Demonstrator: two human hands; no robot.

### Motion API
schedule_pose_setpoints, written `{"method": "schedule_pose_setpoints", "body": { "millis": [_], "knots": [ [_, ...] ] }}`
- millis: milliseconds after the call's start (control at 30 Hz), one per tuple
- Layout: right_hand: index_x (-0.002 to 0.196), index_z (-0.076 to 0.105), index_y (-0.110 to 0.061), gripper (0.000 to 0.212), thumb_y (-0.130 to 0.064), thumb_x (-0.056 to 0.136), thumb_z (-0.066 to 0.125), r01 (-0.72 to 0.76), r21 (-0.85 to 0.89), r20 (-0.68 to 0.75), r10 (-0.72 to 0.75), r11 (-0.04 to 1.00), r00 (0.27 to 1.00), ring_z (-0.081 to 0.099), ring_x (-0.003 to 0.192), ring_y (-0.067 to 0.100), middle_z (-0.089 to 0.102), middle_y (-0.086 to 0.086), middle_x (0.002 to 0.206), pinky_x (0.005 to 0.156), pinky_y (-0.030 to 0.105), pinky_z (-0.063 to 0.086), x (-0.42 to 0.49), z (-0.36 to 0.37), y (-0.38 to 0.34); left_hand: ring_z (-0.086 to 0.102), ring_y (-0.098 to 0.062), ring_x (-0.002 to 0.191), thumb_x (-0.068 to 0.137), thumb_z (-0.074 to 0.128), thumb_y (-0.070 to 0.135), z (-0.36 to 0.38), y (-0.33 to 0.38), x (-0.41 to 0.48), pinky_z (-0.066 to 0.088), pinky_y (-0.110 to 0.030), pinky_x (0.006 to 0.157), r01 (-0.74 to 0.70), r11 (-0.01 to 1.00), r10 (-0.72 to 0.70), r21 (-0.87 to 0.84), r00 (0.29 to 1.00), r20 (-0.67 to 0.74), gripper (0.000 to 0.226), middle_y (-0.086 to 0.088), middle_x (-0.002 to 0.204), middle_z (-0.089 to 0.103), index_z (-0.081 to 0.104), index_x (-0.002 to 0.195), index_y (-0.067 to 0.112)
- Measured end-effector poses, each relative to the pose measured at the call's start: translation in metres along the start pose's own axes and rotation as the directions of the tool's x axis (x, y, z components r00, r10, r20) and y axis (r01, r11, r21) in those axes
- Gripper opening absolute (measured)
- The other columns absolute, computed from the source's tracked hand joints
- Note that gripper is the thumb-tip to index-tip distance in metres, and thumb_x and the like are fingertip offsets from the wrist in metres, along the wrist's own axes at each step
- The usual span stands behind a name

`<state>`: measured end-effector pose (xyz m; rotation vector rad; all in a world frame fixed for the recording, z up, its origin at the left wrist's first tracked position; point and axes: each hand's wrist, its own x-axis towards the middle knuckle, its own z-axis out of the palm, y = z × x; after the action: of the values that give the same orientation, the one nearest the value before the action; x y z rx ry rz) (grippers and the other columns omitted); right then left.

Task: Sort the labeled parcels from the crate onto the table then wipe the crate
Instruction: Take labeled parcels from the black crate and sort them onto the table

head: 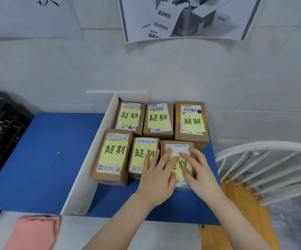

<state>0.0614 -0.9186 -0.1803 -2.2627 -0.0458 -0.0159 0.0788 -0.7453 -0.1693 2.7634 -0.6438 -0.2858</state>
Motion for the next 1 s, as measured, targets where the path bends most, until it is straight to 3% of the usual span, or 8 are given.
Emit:
{"method": "schedule_pose_setpoints", "body": {
  "millis": [67,133,200,267,367,567,700,1000],
  "knots": [
    [0.135,0.050,-0.029,0.044,-0.015,0.094,0.057,-0.023,-0.040,0.027,0.024,0.999,0.999,0.044,0.124,0.008,0.026,-0.013,0.148,0.088,0.015,0.040,0.000,-0.001,-0.004,-0.002,-0.023,0.149,0.100,0.029,0.035,-0.018,0.001,-0.003,-0.003,-0.048,0.120,-0.001,0.997,0.003,-0.083,1.000,0.023,0.050,0.006,0.162,0.004,0.025,0.150,0.030],
    [0.137,0.048,-0.027,0.047,-0.015,0.093,0.057,-0.049,-0.147,0.021,0.053,0.988,0.998,0.036,0.132,0.015,0.027,-0.007,0.151,0.099,0.026,0.040,0.000,-0.002,-0.012,0.004,-0.018,0.148,0.100,0.032,0.036,-0.043,-0.003,-0.014,0.004,-0.043,0.120,0.001,0.986,-0.008,-0.168,0.999,-0.043,0.050,0.004,0.161,0.012,0.025,0.150,0.030],
    [0.141,0.042,-0.024,0.054,-0.017,0.090,0.059,-0.083,-0.304,-0.072,0.064,0.949,0.995,0.027,0.139,0.024,0.030,0.001,0.151,0.110,0.042,0.033,0.000,0.001,-0.032,0.014,-0.020,0.147,0.099,0.034,0.037,-0.071,-0.018,-0.034,0.012,-0.037,0.119,-0.002,0.990,-0.024,-0.143,0.984,-0.179,0.052,0.001,0.158,0.024,0.029,0.150,0.028],
    [0.145,0.037,-0.022,0.060,-0.017,0.090,0.059,-0.022,-0.368,-0.119,-0.024,0.930,0.993,0.027,0.140,0.028,0.032,0.006,0.151,0.112,0.048,0.031,0.003,0.012,-0.068,0.027,-0.025,0.143,0.097,0.037,0.036,-0.098,-0.044,-0.058,0.021,-0.038,0.118,0.059,0.997,-0.071,-0.052,0.952,-0.297,0.052,-0.005,0.153,0.035,0.036,0.147,0.023],
    [0.147,0.035,-0.023,0.062,-0.017,0.090,0.057,0.216,-0.396,0.019,-0.227,0.893,0.974,0.029,0.140,0.024,0.030,0.004,0.153,0.113,0.040,0.029,0.011,0.050,-0.139,0.041,-0.029,0.133,0.096,0.043,0.033,-0.130,-0.094,-0.098,0.035,-0.041,0.109,0.212,0.977,-0.187,0.026,0.906,-0.380,0.050,-0.010,0.145,0.044,0.043,0.143,0.016],
    [0.146,0.033,-0.029,0.054,-0.024,0.094,0.048,0.409,-0.400,0.200,-0.358,0.820,0.912,0.032,0.138,0.022,0.030,0.001,0.154,0.111,0.036,0.031,0.010,0.165,-0.279,0.038,-0.029,0.135,0.097,0.043,0.040,-0.154,-0.206,-0.226,0.031,-0.042,0.111,0.464,0.881,-0.407,0.094,0.844,-0.351,0.055,-0.010,0.148,0.041,0.038,0.147,0.018],
    [0.146,0.034,-0.030,0.052,-0.025,0.095,0.045,0.462,-0.407,0.291,-0.367,0.788,0.883,0.032,0.138,0.022,0.030,0.000,0.154,0.110,0.035,0.030,-0.008,0.258,-0.349,0.024,-0.023,0.143,0.099,0.029,0.047,-0.170,-0.295,-0.323,0.021,-0.040,0.116,0.548,0.815,-0.479,0.191,0.821,-0.312,0.058,-0.004,0.155,0.026,0.019,0.152,0.024],
    [0.147,0.029,-0.032,0.052,-0.028,0.097,0.042,0.498,-0.395,0.427,-0.325,0.772,0.844,0.037,0.132,0.020,0.031,-0.003,0.151,0.103,0.032,0.038,-0.018,0.365,-0.439,0.038,-0.023,0.130,0.094,0.031,0.043,-0.205,-0.393,-0.417,0.030,-0.037,0.107,0.624,0.764,-0.543,0.162,0.758,-0.361,0.048,0.000,0.136,0.047,0.042,0.137,0.024]
  ]
}}
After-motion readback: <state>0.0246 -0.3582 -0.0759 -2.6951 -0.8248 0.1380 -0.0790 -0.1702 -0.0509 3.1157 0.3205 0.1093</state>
